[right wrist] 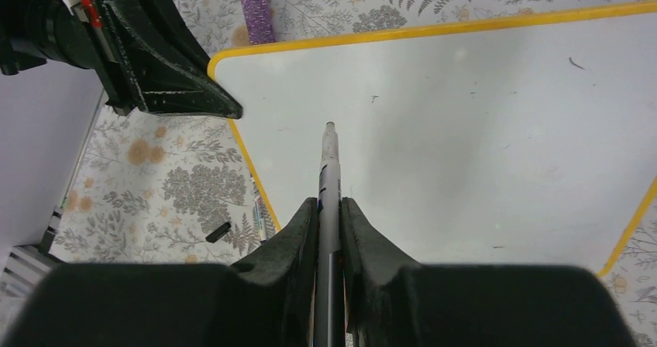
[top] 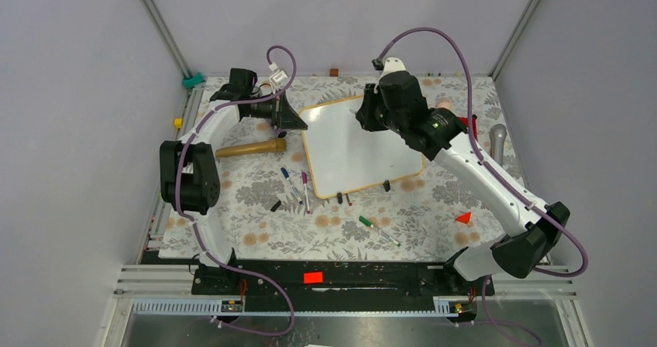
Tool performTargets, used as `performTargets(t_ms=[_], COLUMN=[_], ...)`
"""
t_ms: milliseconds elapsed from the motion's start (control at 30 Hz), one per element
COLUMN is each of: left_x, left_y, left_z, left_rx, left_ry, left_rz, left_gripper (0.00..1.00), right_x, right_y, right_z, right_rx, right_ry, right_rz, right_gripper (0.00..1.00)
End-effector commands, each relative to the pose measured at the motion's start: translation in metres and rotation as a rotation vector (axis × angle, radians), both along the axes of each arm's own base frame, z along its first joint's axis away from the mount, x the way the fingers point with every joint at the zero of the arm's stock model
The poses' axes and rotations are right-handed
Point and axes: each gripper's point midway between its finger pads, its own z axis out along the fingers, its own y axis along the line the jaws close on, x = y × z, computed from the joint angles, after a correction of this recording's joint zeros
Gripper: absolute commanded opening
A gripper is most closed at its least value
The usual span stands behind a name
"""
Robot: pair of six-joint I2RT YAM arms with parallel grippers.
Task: Write a sentence on the whiteboard
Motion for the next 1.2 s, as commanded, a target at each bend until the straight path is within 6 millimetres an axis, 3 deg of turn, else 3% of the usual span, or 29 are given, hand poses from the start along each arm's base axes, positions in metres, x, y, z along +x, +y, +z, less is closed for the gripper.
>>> performTargets(t_ms=[0, 500, 800, 1167], left_x=[-0.019, -0.013, -0.012, -0.010], left_y=[-0.007, -0.008, -0.008, -0.009], left_z=[-0.048, -0.042, -0.040, -0.036], left_rx=[0.126, 0.132, 0.133, 0.124], left_ry=[0.012, 0.019, 0.016, 0.009], left_rz=[-0.030, -0.011, -0.010, -0.011], left_gripper=[0.00, 0.00, 0.00, 0.00], right_x=[0.010, 0.004, -0.001, 0.004], right_y=[-0.010, -0.026, -0.027, -0.004], right_z=[0.022, 0.034, 0.029, 0.017], right_rx=[-0.058, -0.075, -0.077, -0.036], right_ry=[-0.084, -0.129, -0.119, -0.034], right_rz=[-0.030, -0.063, -0.049, -0.011], right_gripper=[0.00, 0.00, 0.00, 0.00])
